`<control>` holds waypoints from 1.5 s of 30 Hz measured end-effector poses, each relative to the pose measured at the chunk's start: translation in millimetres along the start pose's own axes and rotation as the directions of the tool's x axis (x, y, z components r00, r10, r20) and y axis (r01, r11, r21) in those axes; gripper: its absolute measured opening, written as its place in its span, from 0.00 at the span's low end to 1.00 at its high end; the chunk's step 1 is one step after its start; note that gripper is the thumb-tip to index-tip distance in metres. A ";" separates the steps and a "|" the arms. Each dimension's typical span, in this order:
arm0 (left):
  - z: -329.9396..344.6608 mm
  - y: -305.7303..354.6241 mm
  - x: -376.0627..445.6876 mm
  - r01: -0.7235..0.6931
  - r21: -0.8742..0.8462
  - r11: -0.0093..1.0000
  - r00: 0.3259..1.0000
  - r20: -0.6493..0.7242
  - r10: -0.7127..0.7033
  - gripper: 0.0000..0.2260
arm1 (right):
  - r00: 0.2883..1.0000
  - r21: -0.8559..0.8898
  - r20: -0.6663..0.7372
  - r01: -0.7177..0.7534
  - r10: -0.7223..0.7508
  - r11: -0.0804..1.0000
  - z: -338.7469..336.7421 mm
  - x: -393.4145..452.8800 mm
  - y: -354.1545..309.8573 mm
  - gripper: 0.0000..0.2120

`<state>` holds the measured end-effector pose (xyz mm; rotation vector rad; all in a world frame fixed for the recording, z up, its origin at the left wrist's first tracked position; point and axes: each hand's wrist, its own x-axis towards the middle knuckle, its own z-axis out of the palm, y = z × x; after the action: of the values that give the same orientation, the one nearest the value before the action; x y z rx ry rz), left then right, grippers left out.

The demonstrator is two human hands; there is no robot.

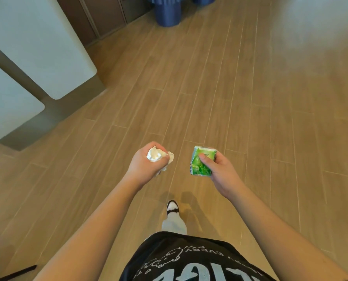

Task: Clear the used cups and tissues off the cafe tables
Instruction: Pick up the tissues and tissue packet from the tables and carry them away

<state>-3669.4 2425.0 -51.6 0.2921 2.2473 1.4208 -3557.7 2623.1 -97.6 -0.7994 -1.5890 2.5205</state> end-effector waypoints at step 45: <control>-48.3 274.6 747.3 -0.207 -0.077 0.975 0.974 -0.108 0.199 0.03 | 0.971 -0.081 0.100 0.227 -0.219 0.970 21.4 711.4 -414.7 0.09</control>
<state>-4361.4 2816.8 10.7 0.4426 2.2795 1.6680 -4273.6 3022.3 -15.8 -0.4869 -1.7261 2.3701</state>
